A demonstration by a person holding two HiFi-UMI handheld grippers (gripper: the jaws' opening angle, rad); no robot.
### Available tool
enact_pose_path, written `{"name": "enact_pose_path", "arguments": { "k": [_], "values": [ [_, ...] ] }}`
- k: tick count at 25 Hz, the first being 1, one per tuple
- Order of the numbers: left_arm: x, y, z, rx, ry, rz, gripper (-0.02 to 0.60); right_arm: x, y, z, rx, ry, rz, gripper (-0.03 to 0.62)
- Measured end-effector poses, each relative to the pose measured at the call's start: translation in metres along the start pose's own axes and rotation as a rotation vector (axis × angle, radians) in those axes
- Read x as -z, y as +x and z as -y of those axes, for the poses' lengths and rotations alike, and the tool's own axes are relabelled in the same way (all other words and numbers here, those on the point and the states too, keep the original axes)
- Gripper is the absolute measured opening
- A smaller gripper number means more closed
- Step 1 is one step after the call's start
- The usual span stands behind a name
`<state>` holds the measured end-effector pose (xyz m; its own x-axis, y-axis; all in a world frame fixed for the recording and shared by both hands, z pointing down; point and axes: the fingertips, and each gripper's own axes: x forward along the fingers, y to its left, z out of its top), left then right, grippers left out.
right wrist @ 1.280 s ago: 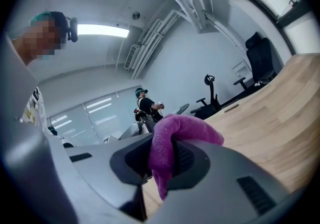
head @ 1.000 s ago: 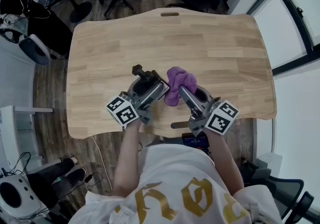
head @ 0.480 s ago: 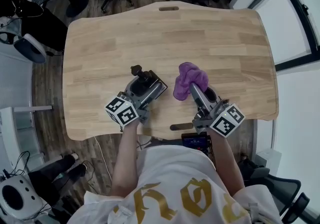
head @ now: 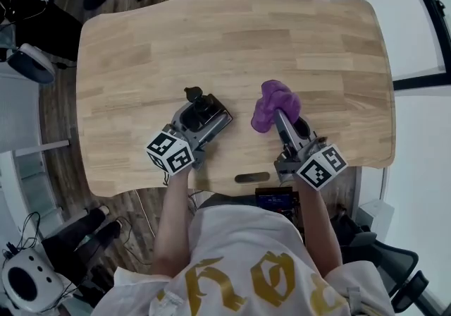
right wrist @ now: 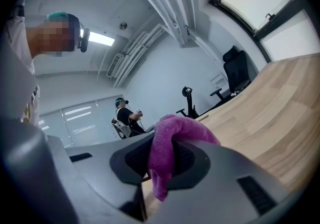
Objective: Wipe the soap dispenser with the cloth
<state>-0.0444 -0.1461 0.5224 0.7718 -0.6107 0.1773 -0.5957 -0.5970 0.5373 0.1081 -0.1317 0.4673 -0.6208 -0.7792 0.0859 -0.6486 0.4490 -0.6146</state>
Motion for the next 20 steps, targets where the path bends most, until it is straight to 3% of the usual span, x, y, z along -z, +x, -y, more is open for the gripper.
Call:
{"name": "enact_pose_path", "arguments": {
  "k": [12, 20],
  "values": [
    [0.022, 0.044, -0.031, -0.009, 0.085, -0.101, 0.357, 0.042, 0.022, 0.045, 0.086, -0.007, -0.135, 0.057],
    [0.037, 0.068, -0.038, -0.011, 0.199, -0.151, 0.357, 0.057, 0.033, 0.057, 0.1, 0.01, -0.187, 0.057]
  ]
}}
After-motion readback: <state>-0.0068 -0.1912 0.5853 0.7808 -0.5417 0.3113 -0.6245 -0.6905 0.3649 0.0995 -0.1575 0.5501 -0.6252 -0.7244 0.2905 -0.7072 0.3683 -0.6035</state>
